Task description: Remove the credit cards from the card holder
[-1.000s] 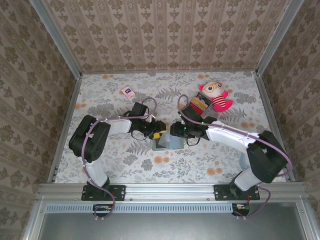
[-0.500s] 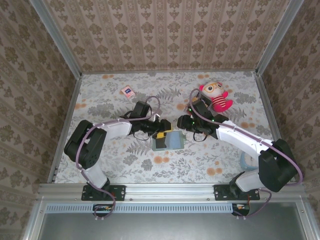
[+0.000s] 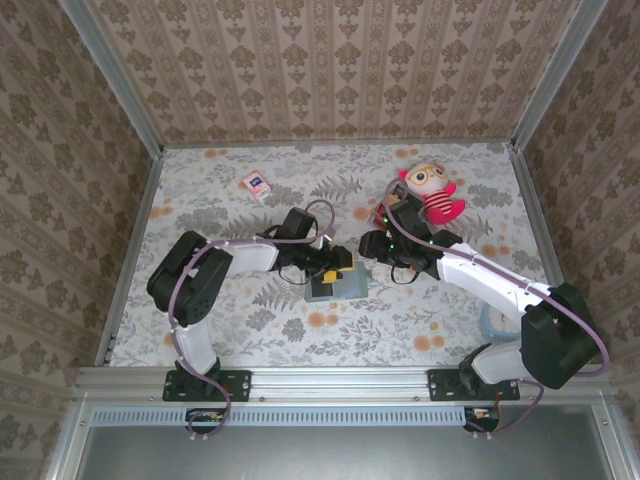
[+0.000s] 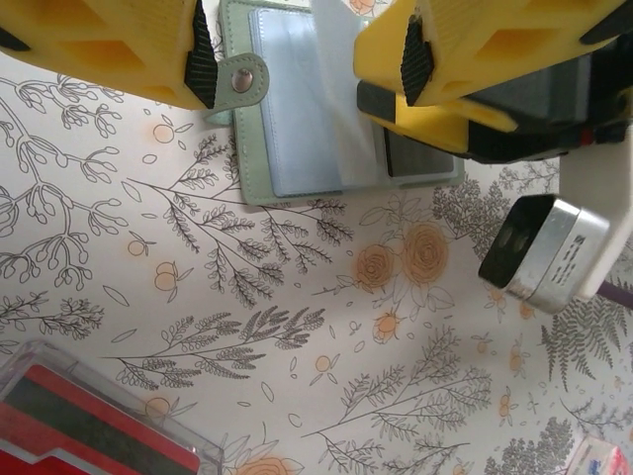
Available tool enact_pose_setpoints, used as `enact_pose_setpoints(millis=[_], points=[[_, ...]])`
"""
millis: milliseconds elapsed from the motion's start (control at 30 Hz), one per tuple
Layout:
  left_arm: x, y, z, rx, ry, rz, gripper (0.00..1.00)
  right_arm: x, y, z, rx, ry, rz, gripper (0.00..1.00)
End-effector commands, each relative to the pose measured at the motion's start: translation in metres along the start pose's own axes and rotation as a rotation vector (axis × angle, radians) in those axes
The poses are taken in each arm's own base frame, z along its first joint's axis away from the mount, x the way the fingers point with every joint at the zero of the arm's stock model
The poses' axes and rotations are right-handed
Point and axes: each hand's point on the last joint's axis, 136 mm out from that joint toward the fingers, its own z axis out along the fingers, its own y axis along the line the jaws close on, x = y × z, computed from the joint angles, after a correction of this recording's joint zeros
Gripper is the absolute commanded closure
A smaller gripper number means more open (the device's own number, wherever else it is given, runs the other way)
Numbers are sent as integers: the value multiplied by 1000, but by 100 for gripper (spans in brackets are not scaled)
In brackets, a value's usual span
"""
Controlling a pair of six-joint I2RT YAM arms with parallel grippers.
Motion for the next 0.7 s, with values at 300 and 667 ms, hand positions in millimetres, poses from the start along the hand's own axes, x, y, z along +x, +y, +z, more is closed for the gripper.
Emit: enact_pose_setpoints(millis=[300,667], points=[[-19,-13,-34,-24,-110,0,44,10,4,9,-26,66,-45,45],[-19,42,-110,-222,-304,-127,48,64,69,56,-261,382,-104,62]])
